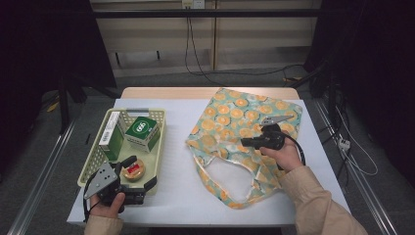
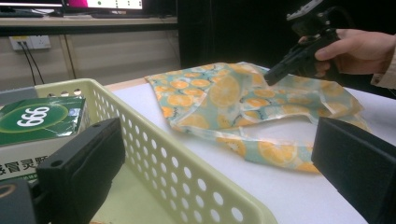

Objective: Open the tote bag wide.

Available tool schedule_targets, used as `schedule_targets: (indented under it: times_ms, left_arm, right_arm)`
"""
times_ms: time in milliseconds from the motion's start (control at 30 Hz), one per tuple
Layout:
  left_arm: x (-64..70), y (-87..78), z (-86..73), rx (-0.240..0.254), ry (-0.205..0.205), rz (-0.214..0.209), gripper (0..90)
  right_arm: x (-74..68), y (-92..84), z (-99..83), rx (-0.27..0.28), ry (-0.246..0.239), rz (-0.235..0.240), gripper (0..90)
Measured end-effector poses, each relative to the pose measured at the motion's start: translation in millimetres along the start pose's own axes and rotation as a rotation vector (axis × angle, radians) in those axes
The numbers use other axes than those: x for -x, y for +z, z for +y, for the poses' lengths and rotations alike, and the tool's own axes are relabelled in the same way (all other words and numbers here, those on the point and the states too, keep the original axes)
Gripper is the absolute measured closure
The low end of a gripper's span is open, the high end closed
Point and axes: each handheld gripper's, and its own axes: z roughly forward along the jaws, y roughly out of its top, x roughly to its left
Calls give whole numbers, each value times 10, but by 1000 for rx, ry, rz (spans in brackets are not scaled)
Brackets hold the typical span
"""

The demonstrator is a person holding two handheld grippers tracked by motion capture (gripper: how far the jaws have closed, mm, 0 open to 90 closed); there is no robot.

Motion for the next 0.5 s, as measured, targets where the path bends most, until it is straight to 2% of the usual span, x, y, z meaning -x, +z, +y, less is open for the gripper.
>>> schedule_targets:
  times_ms: [67, 233, 367, 500]
  left_arm:
    - [0, 1, 1, -1, 1, 0, 25]
    - [-11, 0, 6, 4, -4, 2, 25]
    - [-15, -1, 4, 4, -4, 2, 25]
    - [-18, -4, 3, 2, -2, 1, 25]
  right_arm:
    - [96, 11, -11, -8, 17, -14, 900]
    - [308, 63, -55, -9, 79, -8, 900]
    - [392, 123, -77, -14, 97, -18, 900]
    - [441, 159, -109, -37, 82, -57, 900]
